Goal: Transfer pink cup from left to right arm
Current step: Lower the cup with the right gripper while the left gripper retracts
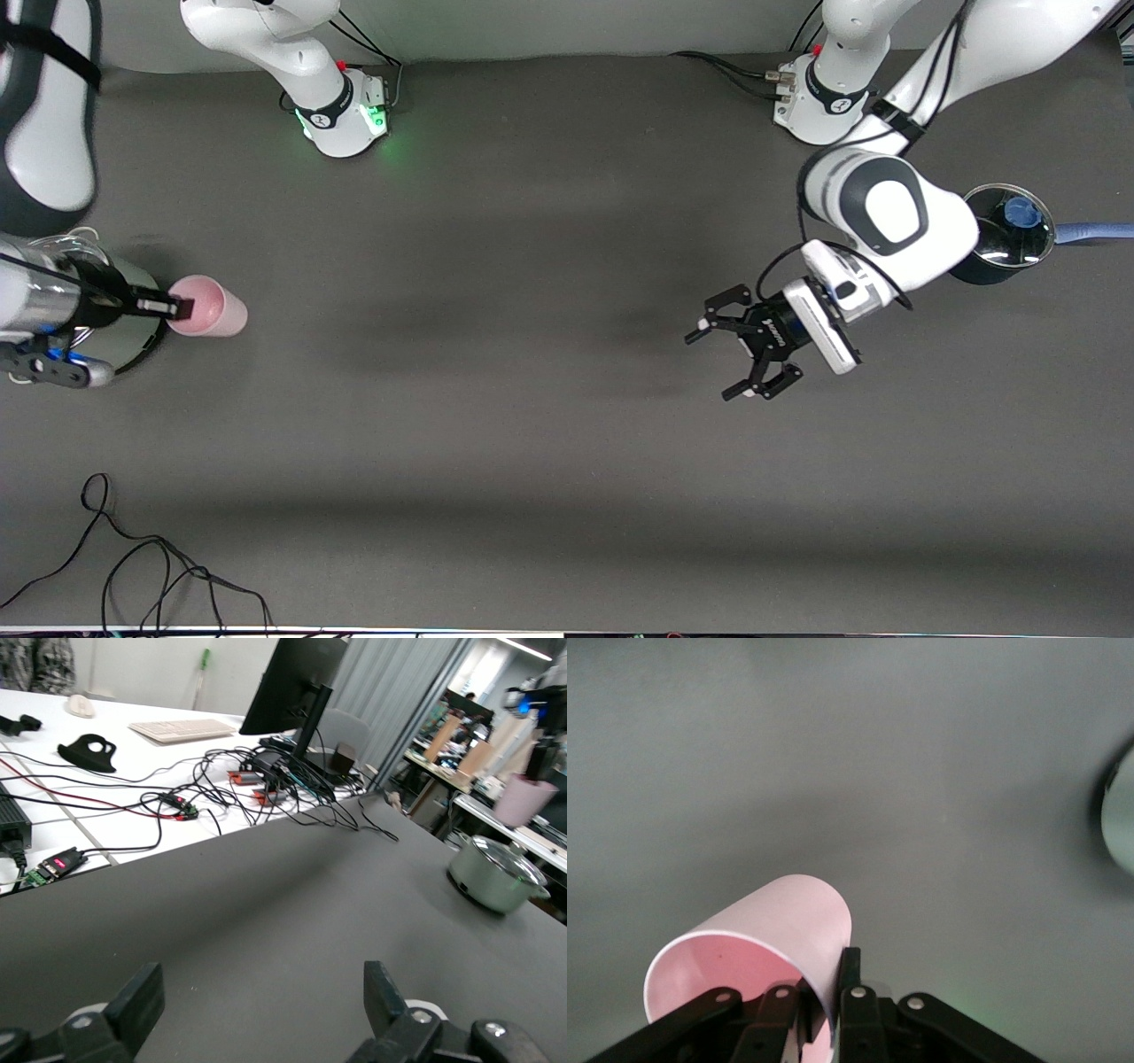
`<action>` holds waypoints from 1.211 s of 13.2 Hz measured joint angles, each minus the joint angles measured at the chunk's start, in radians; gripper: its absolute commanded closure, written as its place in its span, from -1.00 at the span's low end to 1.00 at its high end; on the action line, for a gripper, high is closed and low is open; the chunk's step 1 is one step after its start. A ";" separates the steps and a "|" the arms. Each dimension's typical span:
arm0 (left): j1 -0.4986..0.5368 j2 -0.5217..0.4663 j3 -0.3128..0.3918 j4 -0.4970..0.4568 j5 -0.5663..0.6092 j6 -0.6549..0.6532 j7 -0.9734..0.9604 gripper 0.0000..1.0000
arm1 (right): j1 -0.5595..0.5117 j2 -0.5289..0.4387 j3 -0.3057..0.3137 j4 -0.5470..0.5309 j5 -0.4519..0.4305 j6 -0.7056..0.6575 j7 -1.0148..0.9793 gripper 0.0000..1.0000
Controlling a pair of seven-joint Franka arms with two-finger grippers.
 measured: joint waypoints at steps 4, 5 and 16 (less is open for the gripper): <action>0.023 -0.003 0.152 0.033 0.432 -0.335 -0.365 -0.99 | 0.003 -0.024 -0.016 -0.299 -0.003 0.352 -0.035 1.00; 0.028 -0.003 0.193 0.087 0.582 -0.458 -0.512 -0.99 | 0.006 -0.027 -0.016 -0.368 -0.003 0.433 -0.043 1.00; -0.019 -0.053 0.293 0.597 1.473 -1.259 -1.428 -1.00 | 0.070 0.071 -0.008 -0.560 0.046 0.750 -0.052 1.00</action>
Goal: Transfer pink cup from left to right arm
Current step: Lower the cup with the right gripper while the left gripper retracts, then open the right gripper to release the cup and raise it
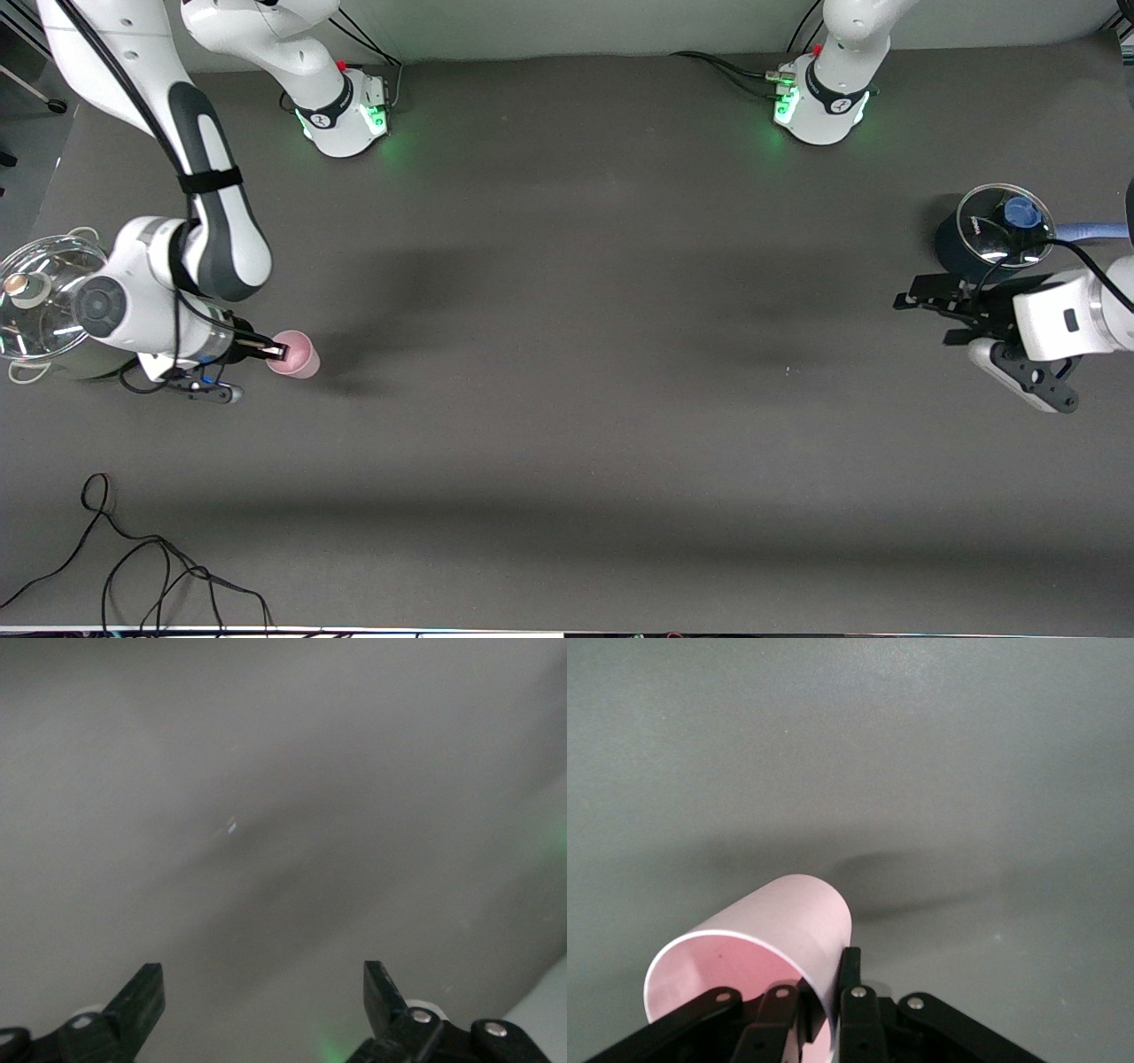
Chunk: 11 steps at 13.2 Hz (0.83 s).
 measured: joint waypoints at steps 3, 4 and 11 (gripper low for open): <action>-0.008 -0.077 0.009 0.037 0.086 -0.082 -0.065 -1.00 | 0.001 0.045 0.002 -0.001 0.011 0.026 -0.001 1.00; -0.007 -0.103 0.016 0.043 0.109 -0.103 -0.080 -1.00 | 0.001 0.051 0.002 -0.001 0.024 0.029 -0.011 0.57; 0.024 -0.216 0.025 0.048 0.134 -0.127 -0.321 -1.00 | 0.000 0.050 0.001 0.007 0.062 0.027 -0.039 -0.73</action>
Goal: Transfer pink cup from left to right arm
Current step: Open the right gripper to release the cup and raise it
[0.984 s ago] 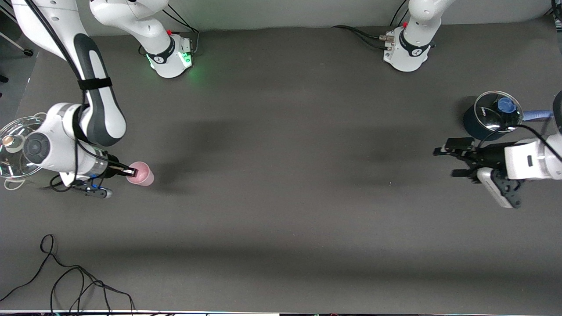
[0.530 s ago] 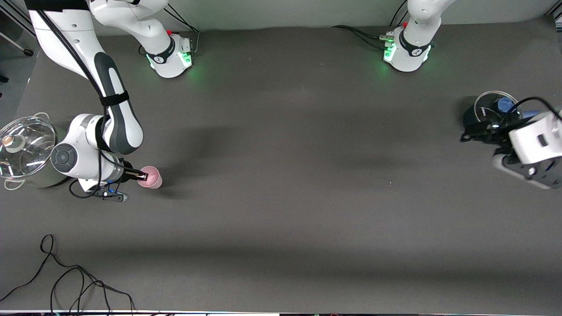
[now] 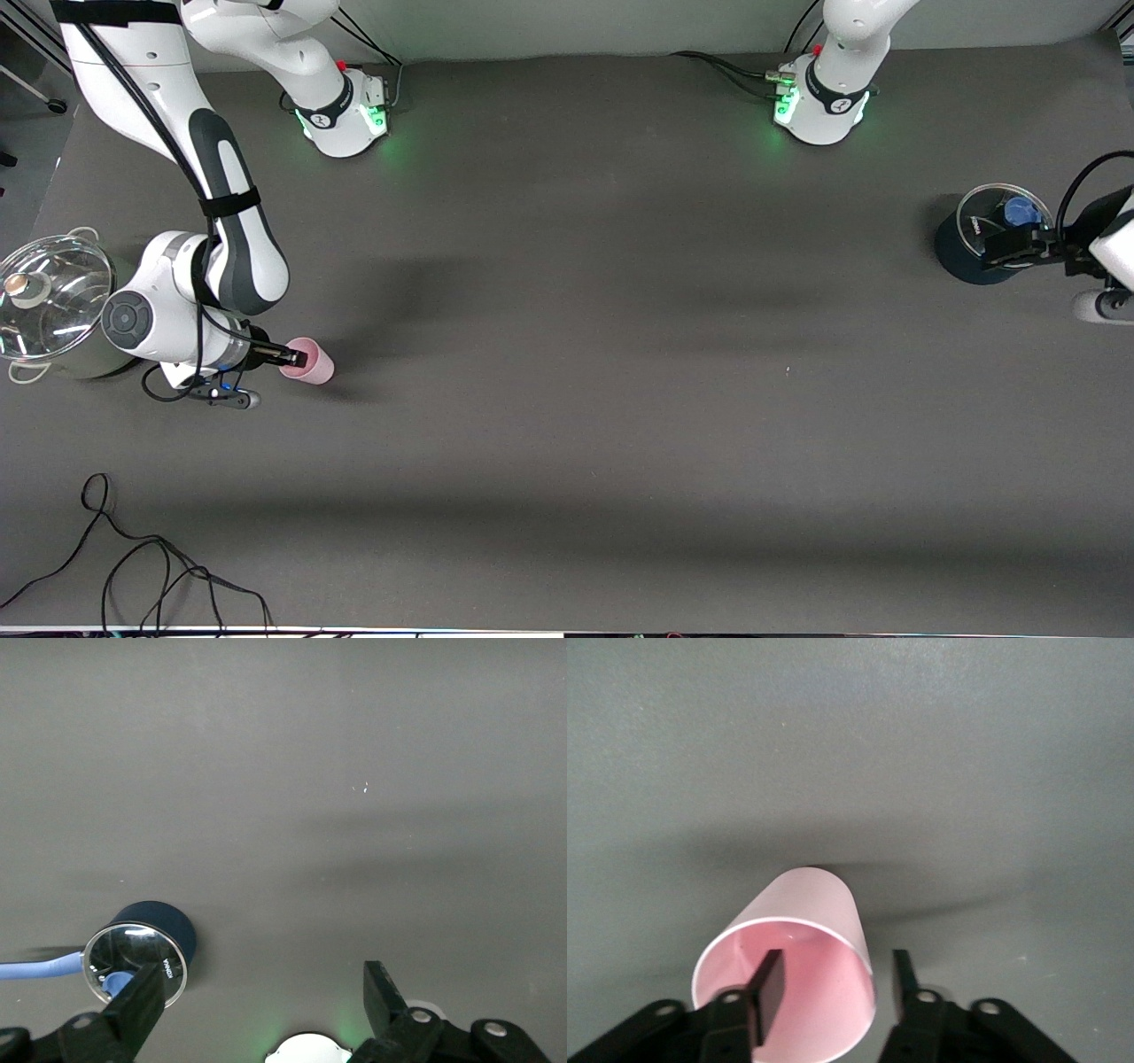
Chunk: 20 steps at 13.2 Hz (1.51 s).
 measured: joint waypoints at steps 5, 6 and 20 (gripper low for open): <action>0.001 -0.083 -0.002 -0.119 -0.003 0.079 0.007 -1.00 | 0.000 -0.079 -0.011 0.077 0.002 -0.099 -0.001 -0.99; 0.003 -0.089 0.006 -0.131 -0.005 0.084 0.019 -1.00 | 0.000 -0.099 -0.017 0.094 0.002 -0.121 -0.001 -0.99; -0.764 -0.194 0.838 -0.160 -0.142 0.115 0.090 -1.00 | 0.003 -0.301 -0.041 0.560 -0.161 -0.806 0.063 -0.99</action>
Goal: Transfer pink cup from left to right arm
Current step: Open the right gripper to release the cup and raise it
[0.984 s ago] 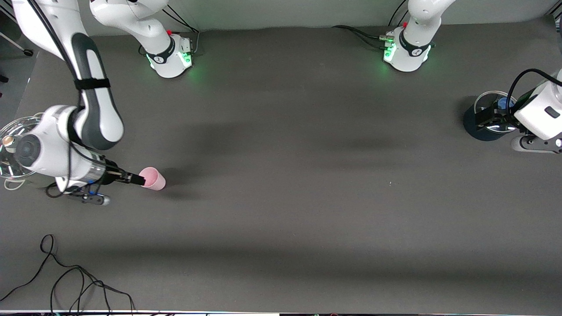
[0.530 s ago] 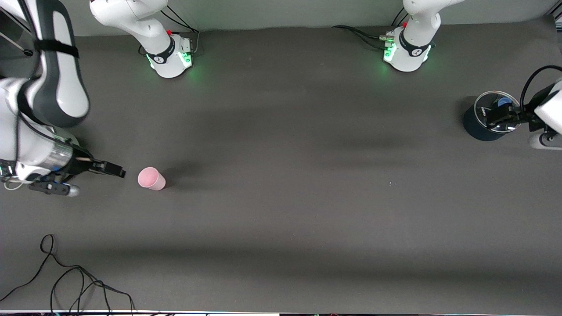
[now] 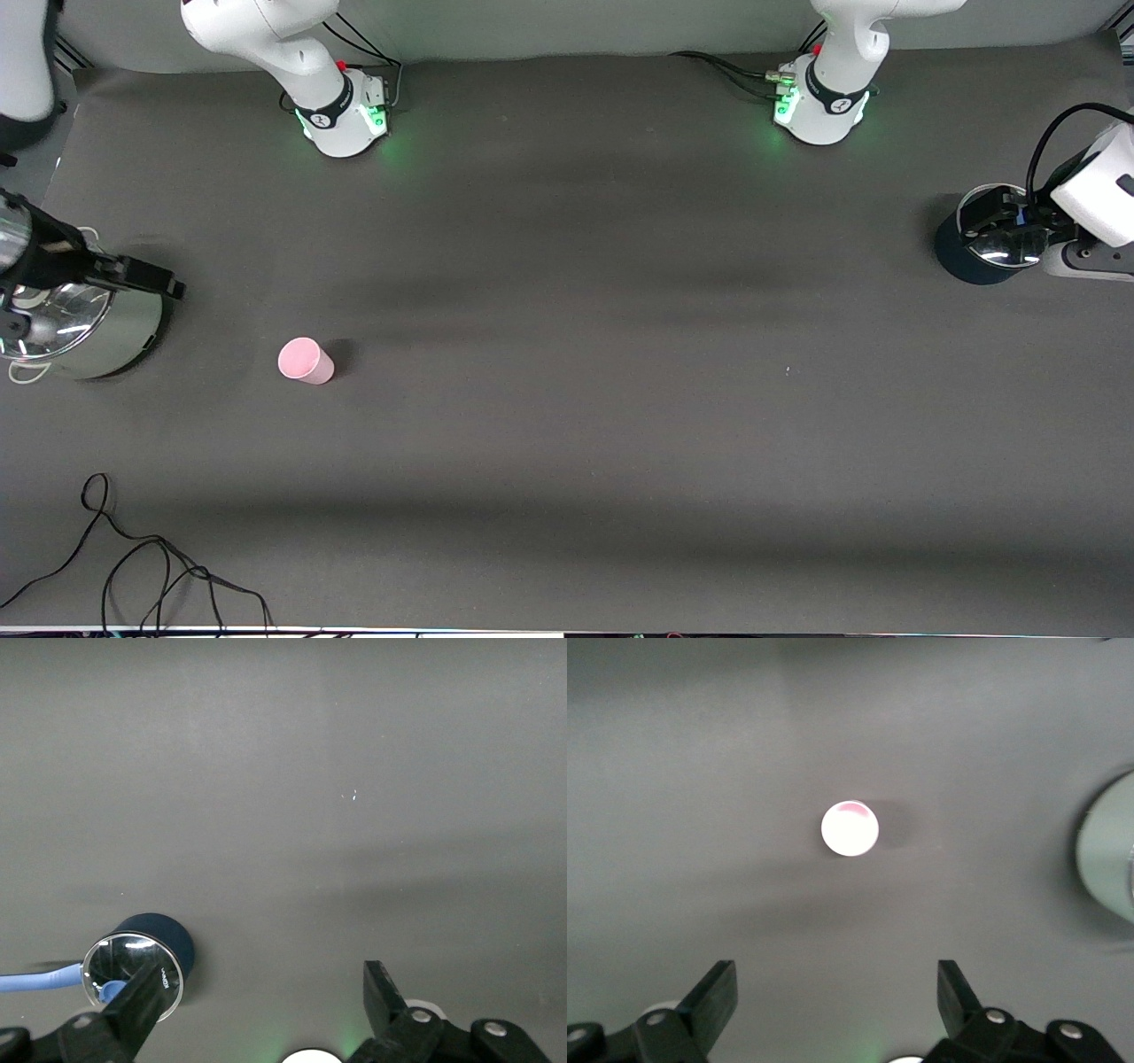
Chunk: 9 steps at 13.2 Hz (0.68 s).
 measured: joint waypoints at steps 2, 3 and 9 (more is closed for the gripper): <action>0.000 0.000 0.001 0.000 -0.002 0.004 -0.001 -1.00 | 0.000 0.000 0.000 0.044 -0.006 -0.043 0.002 -0.99; 0.000 0.000 0.002 -0.001 -0.003 0.004 -0.001 -1.00 | 0.000 0.000 -0.001 0.049 -0.008 -0.052 0.002 -0.99; 0.000 0.000 0.003 -0.013 -0.004 0.049 -0.002 -1.00 | 0.000 0.007 -0.004 0.048 -0.009 -0.068 0.002 -0.99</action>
